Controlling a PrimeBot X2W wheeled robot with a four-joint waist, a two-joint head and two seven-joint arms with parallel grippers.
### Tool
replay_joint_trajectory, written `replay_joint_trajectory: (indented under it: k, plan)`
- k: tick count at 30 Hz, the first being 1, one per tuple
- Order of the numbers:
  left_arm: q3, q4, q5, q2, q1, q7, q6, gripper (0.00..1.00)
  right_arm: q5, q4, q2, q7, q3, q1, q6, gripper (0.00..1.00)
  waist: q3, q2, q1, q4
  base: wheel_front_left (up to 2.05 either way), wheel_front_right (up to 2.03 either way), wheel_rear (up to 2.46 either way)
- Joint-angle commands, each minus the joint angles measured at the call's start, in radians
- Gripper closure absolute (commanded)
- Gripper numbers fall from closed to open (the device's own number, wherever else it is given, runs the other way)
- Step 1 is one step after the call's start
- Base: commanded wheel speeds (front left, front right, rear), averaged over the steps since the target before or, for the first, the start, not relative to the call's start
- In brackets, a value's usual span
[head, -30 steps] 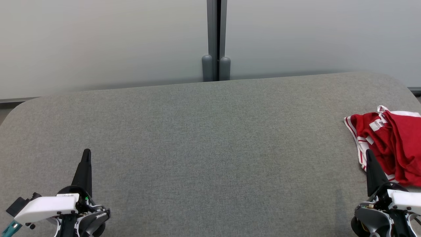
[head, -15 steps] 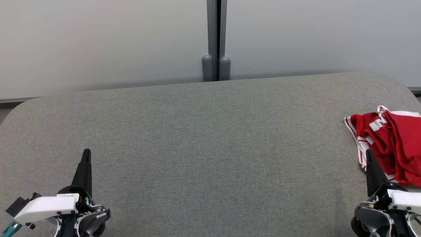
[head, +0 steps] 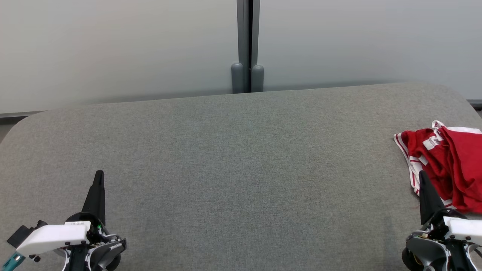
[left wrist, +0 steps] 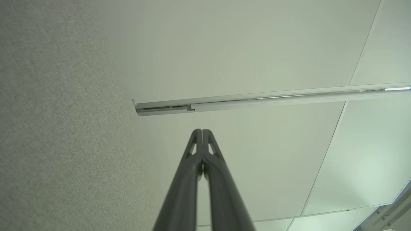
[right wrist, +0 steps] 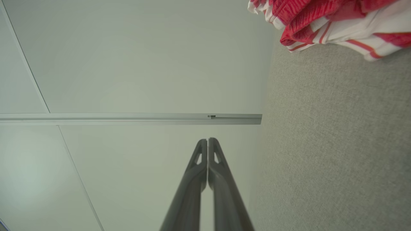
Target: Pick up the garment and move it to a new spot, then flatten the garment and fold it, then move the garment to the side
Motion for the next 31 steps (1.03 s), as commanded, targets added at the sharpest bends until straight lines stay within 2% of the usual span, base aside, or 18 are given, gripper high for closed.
replay_joint_trajectory:
  k: [1,31]
  plan:
    - [0.004,-0.002,-0.001,0.002,-0.009,0.003,-0.004,1.00,0.005,0.002,0.000,0.004,0.000,-0.012,0.000,1.00,0.000,-0.0001,0.0000,0.000,0.00,0.00,0.00]
    - [0.004,-0.002,-0.001,0.002,-0.009,0.003,-0.004,1.00,0.005,0.002,0.000,0.004,0.000,-0.012,0.000,1.00,0.000,-0.0001,0.0000,0.000,0.00,0.00,0.00]
